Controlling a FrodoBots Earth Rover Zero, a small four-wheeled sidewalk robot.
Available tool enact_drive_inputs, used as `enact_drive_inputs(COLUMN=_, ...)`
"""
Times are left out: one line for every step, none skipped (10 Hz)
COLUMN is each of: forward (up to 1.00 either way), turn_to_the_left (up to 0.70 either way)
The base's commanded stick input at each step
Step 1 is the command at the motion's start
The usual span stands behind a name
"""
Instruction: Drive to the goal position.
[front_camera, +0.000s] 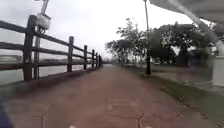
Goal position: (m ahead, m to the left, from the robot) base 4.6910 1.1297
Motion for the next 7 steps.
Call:
enact_drive_inputs(forward=0.85, turn_to_the_left=-0.34)
enact_drive_inputs(forward=0.85, turn_to_the_left=-0.34)
enact_drive_inputs(forward=0.85, turn_to_the_left=-0.34)
enact_drive_inputs(forward=0.85, turn_to_the_left=-0.34)
enact_drive_inputs(forward=0.85, turn_to_the_left=-0.34)
enact_drive_inputs(forward=0.85, turn_to_the_left=-0.34)
enact_drive_inputs(forward=0.85, turn_to_the_left=-0.33)
